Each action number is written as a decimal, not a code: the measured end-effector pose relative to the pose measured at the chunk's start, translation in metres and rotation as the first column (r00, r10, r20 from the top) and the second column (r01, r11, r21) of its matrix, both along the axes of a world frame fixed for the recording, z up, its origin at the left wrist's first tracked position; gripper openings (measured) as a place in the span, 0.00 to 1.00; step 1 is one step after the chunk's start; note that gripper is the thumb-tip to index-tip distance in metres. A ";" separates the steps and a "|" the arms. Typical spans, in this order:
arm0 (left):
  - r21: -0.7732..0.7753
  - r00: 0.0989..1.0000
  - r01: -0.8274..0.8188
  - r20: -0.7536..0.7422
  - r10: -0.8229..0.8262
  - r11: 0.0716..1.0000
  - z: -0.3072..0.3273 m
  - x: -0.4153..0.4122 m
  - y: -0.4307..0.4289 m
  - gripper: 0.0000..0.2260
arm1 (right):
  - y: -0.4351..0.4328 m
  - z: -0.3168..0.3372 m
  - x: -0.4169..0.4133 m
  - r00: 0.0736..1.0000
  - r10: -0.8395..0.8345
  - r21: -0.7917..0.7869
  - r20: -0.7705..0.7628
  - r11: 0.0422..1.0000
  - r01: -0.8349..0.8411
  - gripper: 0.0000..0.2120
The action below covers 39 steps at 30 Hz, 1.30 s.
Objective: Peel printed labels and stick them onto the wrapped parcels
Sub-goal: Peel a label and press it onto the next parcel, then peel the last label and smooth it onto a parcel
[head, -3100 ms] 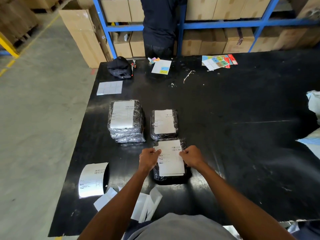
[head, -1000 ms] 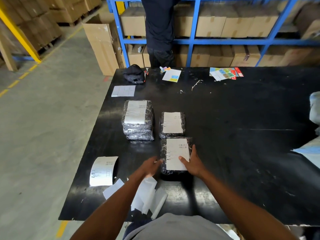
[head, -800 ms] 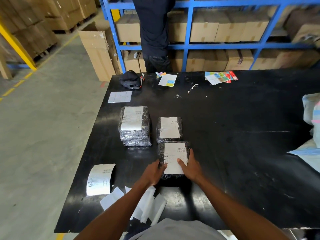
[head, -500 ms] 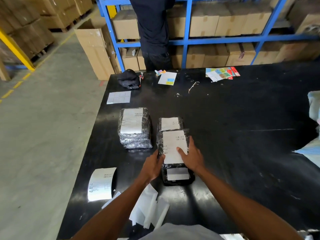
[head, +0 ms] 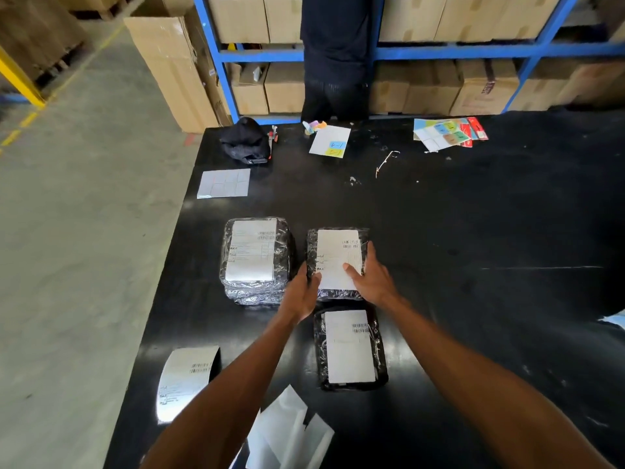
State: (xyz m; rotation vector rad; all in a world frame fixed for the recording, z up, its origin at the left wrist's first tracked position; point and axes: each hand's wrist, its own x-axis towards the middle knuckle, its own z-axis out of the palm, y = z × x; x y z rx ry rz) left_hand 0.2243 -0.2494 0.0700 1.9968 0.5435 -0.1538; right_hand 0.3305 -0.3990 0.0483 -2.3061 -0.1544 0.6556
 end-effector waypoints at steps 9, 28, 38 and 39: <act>-0.099 0.997 -0.058 -0.065 0.051 0.993 -0.037 0.018 0.003 0.31 | 0.005 -0.023 0.016 0.998 0.032 -0.022 0.054 0.999 -0.031 0.44; -0.085 0.976 0.129 -0.164 -0.142 0.988 -0.003 -0.030 0.022 0.31 | -0.001 0.009 -0.027 0.892 0.244 -0.235 0.381 0.959 -0.162 0.32; 0.119 0.993 0.105 -0.072 -0.097 0.987 -0.012 -0.138 0.124 0.15 | 0.053 -0.001 -0.122 0.539 0.362 -0.193 0.761 0.919 -0.345 0.11; 0.163 0.994 0.097 -0.072 -0.086 0.982 -0.015 -0.148 0.137 0.15 | 0.061 -0.002 -0.130 0.531 0.380 -0.200 0.757 0.909 -0.366 0.11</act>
